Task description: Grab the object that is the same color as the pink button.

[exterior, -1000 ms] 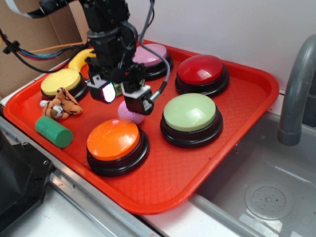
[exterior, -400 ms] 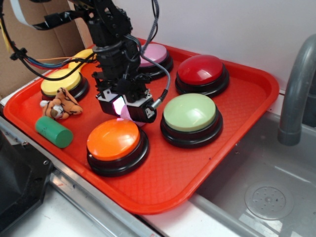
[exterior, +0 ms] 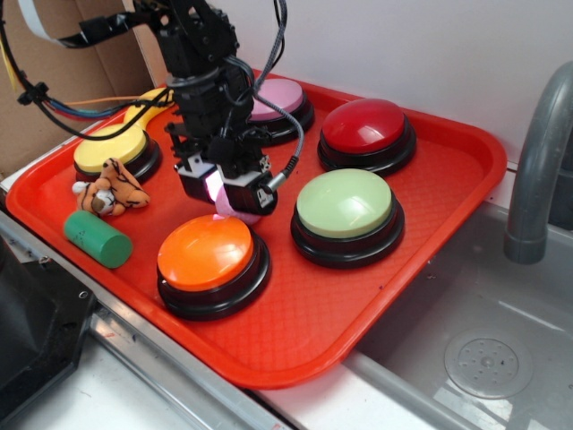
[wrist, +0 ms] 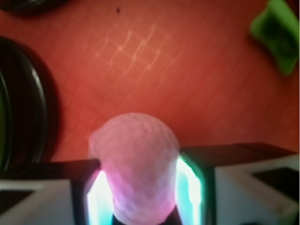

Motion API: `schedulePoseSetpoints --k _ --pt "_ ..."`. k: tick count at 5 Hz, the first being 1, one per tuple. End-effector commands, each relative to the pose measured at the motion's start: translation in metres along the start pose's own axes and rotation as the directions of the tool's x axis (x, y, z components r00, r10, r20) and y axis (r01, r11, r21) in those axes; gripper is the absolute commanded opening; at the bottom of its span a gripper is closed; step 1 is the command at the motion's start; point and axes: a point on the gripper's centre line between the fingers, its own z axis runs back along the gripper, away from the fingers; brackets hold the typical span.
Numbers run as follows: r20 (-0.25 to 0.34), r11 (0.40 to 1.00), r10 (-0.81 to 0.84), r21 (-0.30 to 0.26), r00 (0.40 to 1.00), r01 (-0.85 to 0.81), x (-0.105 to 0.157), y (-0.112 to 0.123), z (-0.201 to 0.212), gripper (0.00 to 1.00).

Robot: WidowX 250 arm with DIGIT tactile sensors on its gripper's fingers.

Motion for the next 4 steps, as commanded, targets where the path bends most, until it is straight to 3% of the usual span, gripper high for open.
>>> schedulePoseSetpoints --k 1,2,4 --pt "0.052 0.971 -0.142 0.203 0.988 0.129 0.037 0.017 0.092 0.00" --pt "0.091 0.959 -0.165 0.249 0.982 0.138 0.038 0.026 0.132 0.00" --pt "0.164 0.967 -0.123 0.242 0.979 0.081 0.022 0.034 0.167 0.00"
